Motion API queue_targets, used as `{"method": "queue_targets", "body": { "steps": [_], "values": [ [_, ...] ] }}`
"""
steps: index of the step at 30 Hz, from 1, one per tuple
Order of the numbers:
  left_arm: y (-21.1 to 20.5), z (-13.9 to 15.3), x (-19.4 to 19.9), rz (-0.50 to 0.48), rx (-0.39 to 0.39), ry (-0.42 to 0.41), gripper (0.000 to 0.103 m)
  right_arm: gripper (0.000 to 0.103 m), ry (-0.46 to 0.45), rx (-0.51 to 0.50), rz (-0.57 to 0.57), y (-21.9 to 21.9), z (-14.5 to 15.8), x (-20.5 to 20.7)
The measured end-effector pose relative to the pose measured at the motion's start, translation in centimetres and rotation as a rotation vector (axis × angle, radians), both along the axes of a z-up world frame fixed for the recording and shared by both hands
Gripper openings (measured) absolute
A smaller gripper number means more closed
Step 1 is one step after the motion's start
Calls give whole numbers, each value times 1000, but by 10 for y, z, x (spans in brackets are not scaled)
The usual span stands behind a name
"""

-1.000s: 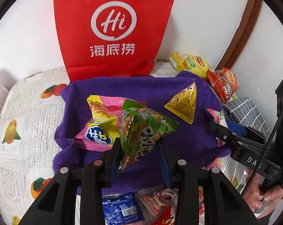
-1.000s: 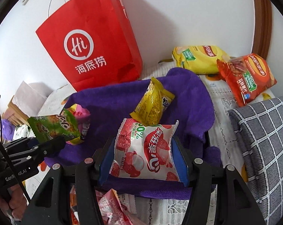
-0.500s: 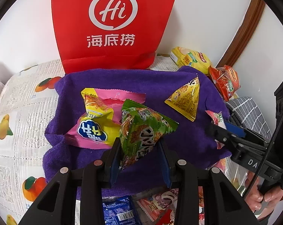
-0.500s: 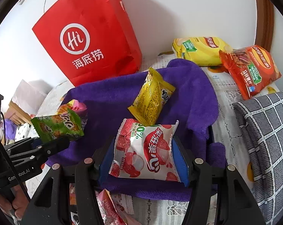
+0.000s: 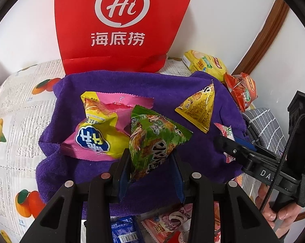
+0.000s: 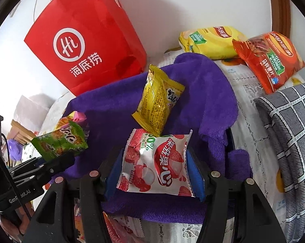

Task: Organize snacks
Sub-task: 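Open both tools to drop the green bag and lychee bag onto the towel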

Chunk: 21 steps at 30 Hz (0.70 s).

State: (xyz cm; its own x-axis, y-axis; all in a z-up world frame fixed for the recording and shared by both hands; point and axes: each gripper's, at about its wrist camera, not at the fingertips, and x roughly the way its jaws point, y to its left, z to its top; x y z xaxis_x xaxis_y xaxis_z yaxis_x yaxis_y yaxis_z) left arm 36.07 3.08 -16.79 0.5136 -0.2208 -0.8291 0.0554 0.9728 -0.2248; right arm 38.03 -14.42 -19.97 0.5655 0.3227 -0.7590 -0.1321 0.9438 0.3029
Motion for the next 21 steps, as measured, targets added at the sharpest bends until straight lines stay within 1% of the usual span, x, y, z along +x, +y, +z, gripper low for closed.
{"method": "queue_targets", "body": {
  "steps": [1,7,9,12,14,16,21],
  "values": [
    [0,0,0,0,-1,0,36,64,-2,-3,2,1,0,0],
    [-1,-4,2,-3,-22,9,36,66,9,-51,31,10,-3,0],
    [-2,-4,2,-7,-29,15,36,67,6,-52,35,10,-2,-1],
    [-3,-4,3,-5,-26,17,40,69,2,-18,35,7,0,-2],
    [-3,-2,2,6,-28,4,53,74,-13,14,30,3,3,-3],
    [-4,1,0,2,-33,-17,56,74,-30,45,26,-1,6,-5],
    [-4,12,-7,4,-38,-49,57,74,-30,114,21,-9,11,-13]
  ]
}}
